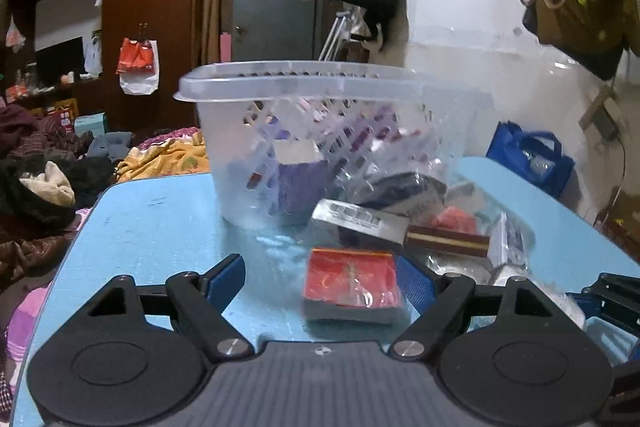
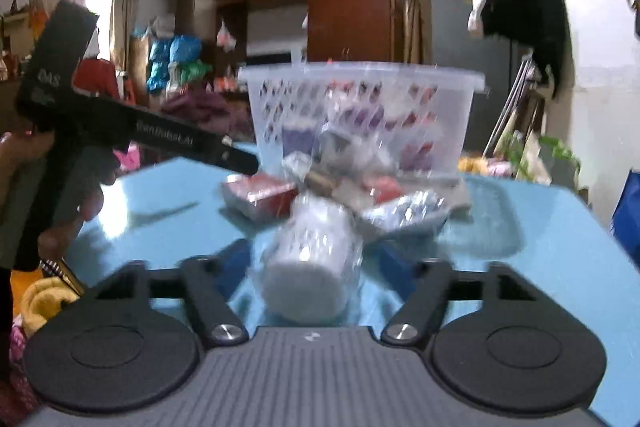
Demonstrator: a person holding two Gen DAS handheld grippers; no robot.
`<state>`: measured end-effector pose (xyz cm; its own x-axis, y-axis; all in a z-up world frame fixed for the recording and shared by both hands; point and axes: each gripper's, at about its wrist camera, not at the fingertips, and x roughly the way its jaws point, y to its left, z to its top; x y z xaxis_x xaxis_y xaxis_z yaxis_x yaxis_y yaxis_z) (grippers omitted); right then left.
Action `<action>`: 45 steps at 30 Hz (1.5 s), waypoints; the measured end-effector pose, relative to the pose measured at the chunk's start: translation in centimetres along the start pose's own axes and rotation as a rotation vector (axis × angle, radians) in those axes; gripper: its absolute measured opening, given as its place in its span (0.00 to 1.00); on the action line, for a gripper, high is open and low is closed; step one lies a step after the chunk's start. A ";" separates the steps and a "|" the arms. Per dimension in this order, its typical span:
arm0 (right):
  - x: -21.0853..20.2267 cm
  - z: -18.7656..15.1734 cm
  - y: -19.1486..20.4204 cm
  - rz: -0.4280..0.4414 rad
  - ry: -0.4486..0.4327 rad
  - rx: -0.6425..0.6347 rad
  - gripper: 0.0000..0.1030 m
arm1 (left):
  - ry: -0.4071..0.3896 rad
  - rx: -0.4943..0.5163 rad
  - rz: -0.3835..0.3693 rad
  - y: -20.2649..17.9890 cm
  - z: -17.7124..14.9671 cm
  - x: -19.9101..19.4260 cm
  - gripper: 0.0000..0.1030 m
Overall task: Organize objects
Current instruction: 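Grasp the red chocolate box with the left tool while the right grasps a white wrapped roll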
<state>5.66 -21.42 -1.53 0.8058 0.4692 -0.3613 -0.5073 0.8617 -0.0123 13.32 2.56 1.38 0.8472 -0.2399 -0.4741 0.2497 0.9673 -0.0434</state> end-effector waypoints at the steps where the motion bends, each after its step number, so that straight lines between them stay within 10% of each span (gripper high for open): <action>1: -0.1 0.0 -0.1 0.005 0.000 0.002 0.54 | 0.006 0.012 -0.001 -0.2 0.0 0.2 0.83; 10: -3.4 1.0 -2.0 -0.016 -0.129 0.014 0.51 | 0.082 0.030 0.015 -1.9 -0.1 2.3 0.83; 14: -2.8 2.2 -3.5 -0.037 -0.167 0.036 0.51 | 0.102 0.029 0.004 -1.8 -0.2 2.4 0.61; 25: -1.7 3.3 -5.1 -0.054 -0.195 0.103 0.51 | -0.097 -0.042 -0.049 -0.3 -1.1 -0.8 0.61; 45: -1.7 2.7 -4.9 -0.084 -0.221 0.074 0.51 | -0.228 -0.043 -0.043 -0.1 -1.3 -2.2 0.61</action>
<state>7.58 -25.94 1.69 0.8956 0.4193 -0.1488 -0.4186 0.9074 0.0377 10.78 3.09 1.25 0.9214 -0.2882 -0.2606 0.2716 0.9573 -0.0985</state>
